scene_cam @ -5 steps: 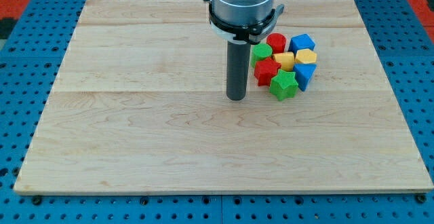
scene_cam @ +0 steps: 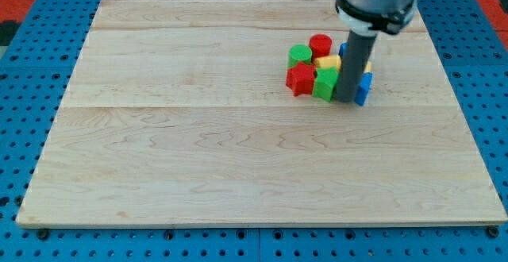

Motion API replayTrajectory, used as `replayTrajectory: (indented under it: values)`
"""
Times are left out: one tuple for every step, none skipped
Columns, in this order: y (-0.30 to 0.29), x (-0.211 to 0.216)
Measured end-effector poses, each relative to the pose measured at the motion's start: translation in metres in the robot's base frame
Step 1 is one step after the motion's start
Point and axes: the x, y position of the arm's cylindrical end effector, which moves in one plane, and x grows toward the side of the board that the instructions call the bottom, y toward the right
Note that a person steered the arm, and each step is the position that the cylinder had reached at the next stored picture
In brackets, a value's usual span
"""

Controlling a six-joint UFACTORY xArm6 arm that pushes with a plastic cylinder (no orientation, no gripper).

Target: Push the red star towards top left corner

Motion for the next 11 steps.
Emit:
replayTrajectory:
  values:
    - [-0.054, -0.004]
    - [-0.049, 0.010]
    - [-0.059, -0.031]
    - [-0.102, -0.055]
    - [-0.123, -0.040]
    - [-0.140, -0.032]
    - [-0.181, -0.027]
    - [-0.199, -0.021]
    - [-0.226, -0.040]
    - [-0.261, -0.043]
    - [-0.280, -0.045]
